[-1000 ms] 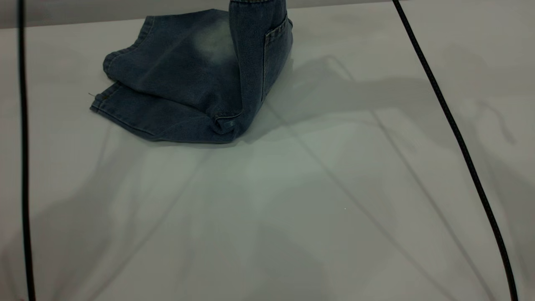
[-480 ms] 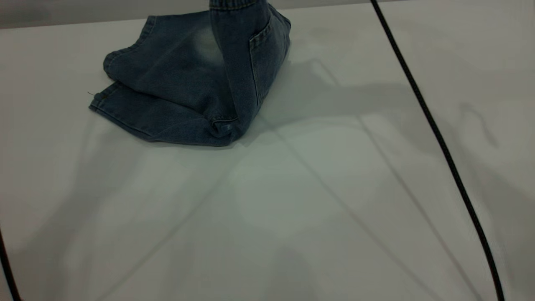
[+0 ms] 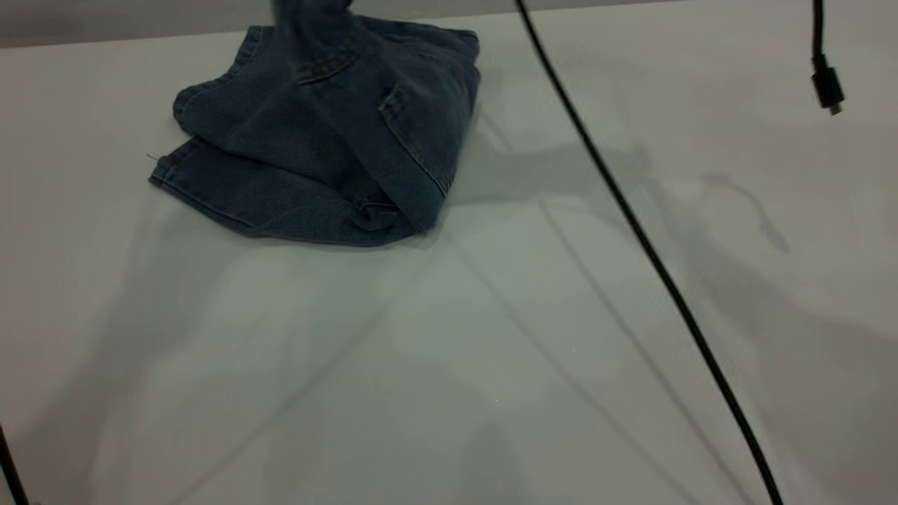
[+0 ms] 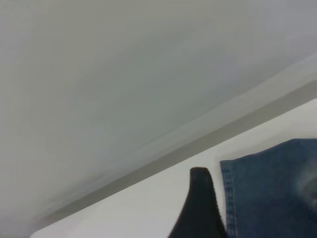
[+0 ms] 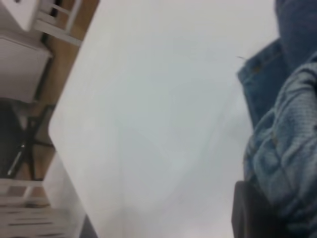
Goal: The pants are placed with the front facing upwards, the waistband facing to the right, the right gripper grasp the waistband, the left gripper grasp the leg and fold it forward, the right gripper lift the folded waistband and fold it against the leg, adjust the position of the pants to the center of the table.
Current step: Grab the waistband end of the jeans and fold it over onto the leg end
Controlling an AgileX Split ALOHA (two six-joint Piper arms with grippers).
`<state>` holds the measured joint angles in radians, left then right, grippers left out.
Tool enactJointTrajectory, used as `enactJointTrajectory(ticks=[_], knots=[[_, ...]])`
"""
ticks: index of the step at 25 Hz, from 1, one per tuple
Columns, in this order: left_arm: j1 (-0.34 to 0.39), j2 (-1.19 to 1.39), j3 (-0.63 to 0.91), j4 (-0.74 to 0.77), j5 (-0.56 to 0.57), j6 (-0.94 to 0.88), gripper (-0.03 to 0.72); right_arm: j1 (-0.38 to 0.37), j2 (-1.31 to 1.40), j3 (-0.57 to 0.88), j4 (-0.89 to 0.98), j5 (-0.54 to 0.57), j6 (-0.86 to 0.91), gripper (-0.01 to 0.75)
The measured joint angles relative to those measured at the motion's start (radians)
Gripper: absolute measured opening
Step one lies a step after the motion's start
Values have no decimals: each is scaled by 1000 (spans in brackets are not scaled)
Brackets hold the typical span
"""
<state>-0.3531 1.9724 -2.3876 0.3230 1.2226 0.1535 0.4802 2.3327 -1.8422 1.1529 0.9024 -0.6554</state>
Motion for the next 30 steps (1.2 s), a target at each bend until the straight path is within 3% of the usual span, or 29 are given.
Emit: enactJointTrajectory(ticks=[9, 18, 21, 27, 30], knots=[[0, 0, 0, -12, -2, 5, 514, 81, 93, -116, 44, -50, 0, 112], [0, 0, 0, -12, -2, 6, 514, 93, 208, -163, 101, -94, -20, 137], [0, 0, 0, -12, -2, 6, 514, 93, 219, -163, 140, -100, -39, 246], [0, 0, 0, -12, -2, 7, 514, 93, 221, -163, 193, -118, -38, 571], [0, 0, 0, -12, -1, 7, 514, 87, 221, -163, 181, -117, -35, 643]])
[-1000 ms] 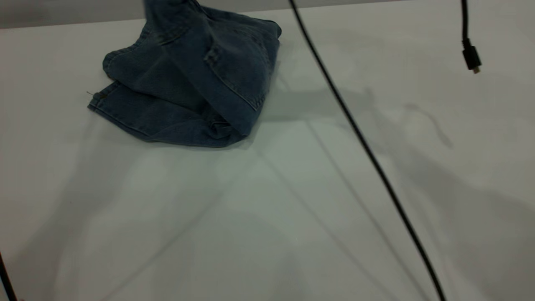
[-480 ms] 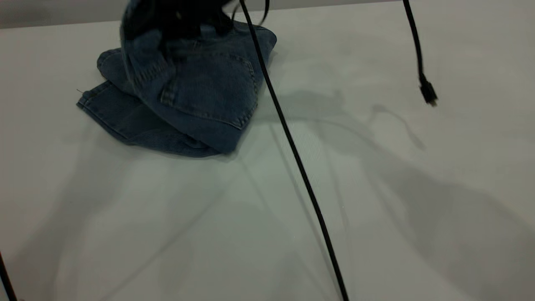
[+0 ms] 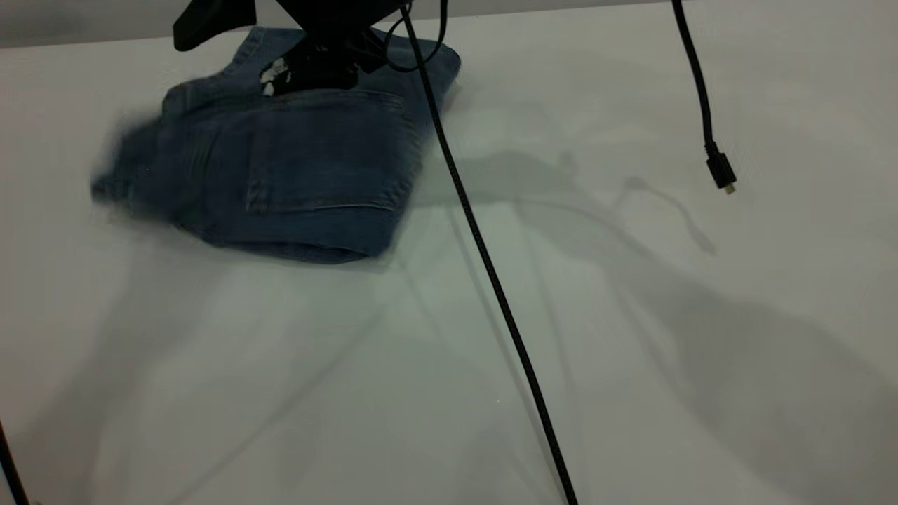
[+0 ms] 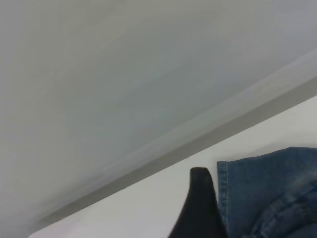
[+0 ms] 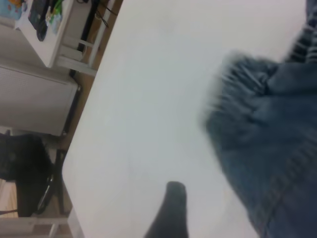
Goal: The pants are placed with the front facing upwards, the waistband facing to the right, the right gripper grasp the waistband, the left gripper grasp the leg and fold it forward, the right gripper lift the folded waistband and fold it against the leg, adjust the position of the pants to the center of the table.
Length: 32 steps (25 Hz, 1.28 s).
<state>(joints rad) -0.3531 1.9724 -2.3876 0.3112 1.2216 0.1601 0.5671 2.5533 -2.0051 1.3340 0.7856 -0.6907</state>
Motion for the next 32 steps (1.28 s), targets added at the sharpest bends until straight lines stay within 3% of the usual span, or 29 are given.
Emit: enactJointTrajectory(ticks=[8, 20, 27, 32], knots=[[0, 0, 2, 3, 0, -14, 514, -106, 0, -69, -150, 72, 92, 622], [0, 25, 50, -81, -1, -63, 514, -410, -1, -333, -619, 279, 428, 594], [0, 30, 242, -119, -4, -74, 514, -537, -1, -445, -906, 420, 586, 594], [0, 30, 447, -159, -15, -53, 514, -572, -1, -446, -911, 425, 586, 594]])
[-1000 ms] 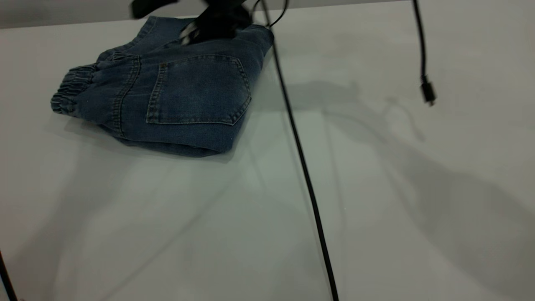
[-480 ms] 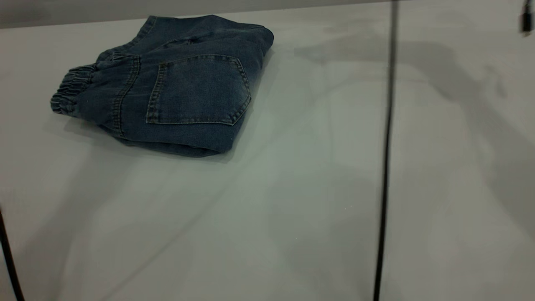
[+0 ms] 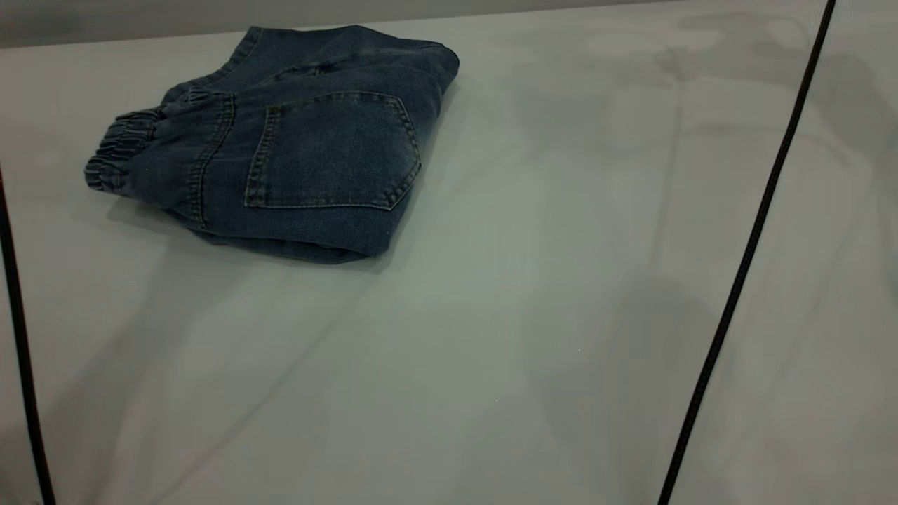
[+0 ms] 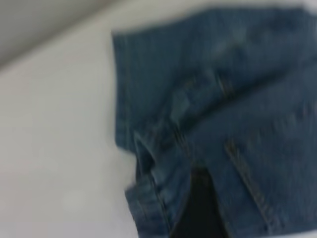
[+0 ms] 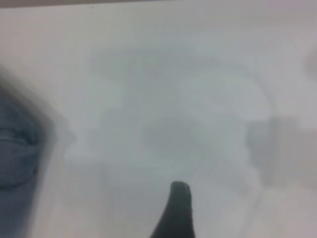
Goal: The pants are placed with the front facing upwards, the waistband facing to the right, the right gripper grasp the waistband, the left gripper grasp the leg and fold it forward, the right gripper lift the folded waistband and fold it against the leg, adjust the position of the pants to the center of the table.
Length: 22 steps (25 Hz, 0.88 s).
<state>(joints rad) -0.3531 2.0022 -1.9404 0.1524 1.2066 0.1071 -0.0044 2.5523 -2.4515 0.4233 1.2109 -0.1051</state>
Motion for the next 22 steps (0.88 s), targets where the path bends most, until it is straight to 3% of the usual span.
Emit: enactJointTrajectory(ticks=[12, 22], knots=[[0, 8, 480, -19, -436, 16, 514, 5, 0, 0, 2, 2, -1, 593], [0, 201, 539, -21, -604, 14, 514, 5, 0, 1, 1, 10, -1, 592]])
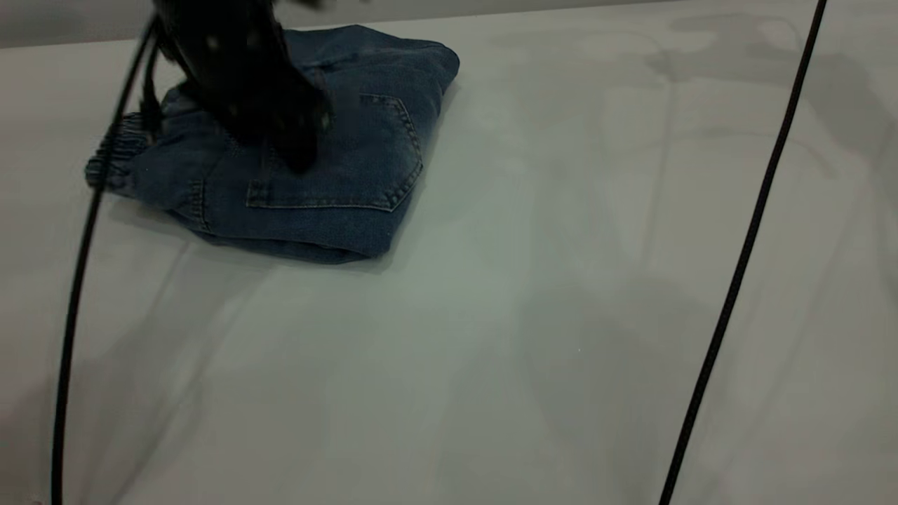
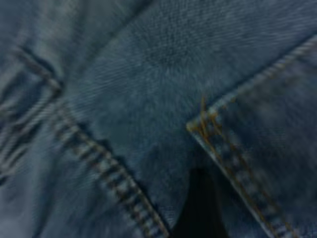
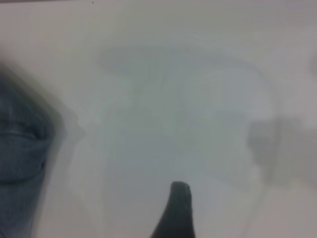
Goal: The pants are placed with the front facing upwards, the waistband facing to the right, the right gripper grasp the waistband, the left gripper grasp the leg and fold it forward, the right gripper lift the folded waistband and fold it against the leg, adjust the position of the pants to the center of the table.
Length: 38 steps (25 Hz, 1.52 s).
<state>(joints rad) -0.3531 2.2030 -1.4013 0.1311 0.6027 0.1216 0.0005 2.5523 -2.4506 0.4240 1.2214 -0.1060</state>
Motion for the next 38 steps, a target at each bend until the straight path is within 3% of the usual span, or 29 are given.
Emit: enactJointTrajectory(ticks=[13, 30, 38], knots=[[-9, 75, -9, -75, -48, -10, 516, 0, 0, 0, -3, 0, -3, 592], [-228, 79, -37, -117, -25, -89, 516, -1, 0, 0, -3, -1, -3, 592], [-252, 79, -87, -119, -17, -217, 516, 0, 0, 0, -3, 0, -3, 592]])
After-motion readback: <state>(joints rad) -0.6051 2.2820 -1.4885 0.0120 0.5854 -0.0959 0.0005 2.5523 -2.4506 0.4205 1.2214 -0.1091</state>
